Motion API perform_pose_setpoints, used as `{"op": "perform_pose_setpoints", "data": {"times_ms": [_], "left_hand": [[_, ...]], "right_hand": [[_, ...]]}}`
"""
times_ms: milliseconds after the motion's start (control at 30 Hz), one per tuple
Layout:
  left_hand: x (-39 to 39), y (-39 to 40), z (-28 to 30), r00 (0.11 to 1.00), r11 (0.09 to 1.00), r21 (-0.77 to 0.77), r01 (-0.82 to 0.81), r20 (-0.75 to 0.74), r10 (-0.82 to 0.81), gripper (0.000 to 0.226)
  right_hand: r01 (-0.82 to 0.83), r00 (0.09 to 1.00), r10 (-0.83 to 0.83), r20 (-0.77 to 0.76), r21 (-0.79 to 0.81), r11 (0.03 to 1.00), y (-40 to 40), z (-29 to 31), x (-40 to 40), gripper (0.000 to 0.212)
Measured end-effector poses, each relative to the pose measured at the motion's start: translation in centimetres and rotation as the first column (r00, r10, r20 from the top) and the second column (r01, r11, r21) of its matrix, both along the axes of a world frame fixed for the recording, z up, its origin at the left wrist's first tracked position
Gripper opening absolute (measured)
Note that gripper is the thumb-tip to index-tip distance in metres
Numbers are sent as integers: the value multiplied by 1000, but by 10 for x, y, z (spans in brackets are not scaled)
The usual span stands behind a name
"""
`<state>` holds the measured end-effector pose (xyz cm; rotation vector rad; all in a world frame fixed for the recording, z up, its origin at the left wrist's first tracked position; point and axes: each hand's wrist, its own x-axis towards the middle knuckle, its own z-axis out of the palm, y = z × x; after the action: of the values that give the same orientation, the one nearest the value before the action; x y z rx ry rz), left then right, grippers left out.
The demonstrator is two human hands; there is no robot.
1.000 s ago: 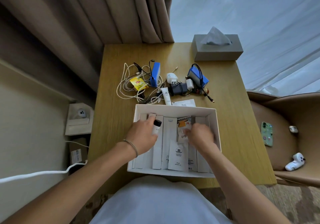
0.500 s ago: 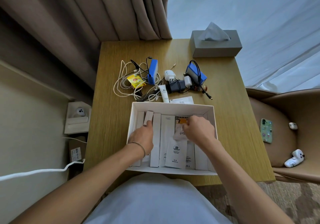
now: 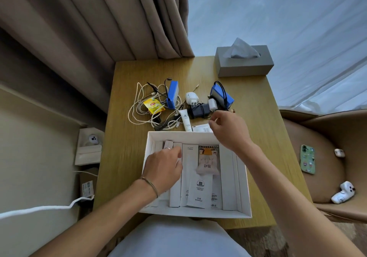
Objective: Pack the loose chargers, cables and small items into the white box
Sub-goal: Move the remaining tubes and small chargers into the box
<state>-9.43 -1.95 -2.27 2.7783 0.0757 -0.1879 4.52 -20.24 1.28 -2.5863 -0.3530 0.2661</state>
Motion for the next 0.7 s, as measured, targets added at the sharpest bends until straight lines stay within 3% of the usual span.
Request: {"op": "perform_pose_setpoints", "data": {"times_ms": [100, 233, 333, 500, 700], "left_hand": [[17, -1, 17, 986, 998, -15, 59, 158, -56, 4], [46, -3, 31, 958, 989, 38, 142, 245, -147, 8], [65, 0, 35, 953, 986, 71, 152, 255, -165, 7], [86, 14, 32, 968, 995, 21, 101, 230, -103, 11], [93, 20, 28, 973, 995, 69, 68, 216, -81, 11]], "right_hand": [[-131, 987, 123, -107, -73, 989, 3, -7, 37, 19], [-368, 899, 293, -325, -202, 908, 10, -31, 76, 17], [-531, 819, 386, -424, -306, 790, 17, -52, 92, 39], [-667, 743, 518, -423, -409, 623, 30, -72, 103, 33], [-668, 738, 513, -438, -375, 643, 39, -85, 108, 34]]}}
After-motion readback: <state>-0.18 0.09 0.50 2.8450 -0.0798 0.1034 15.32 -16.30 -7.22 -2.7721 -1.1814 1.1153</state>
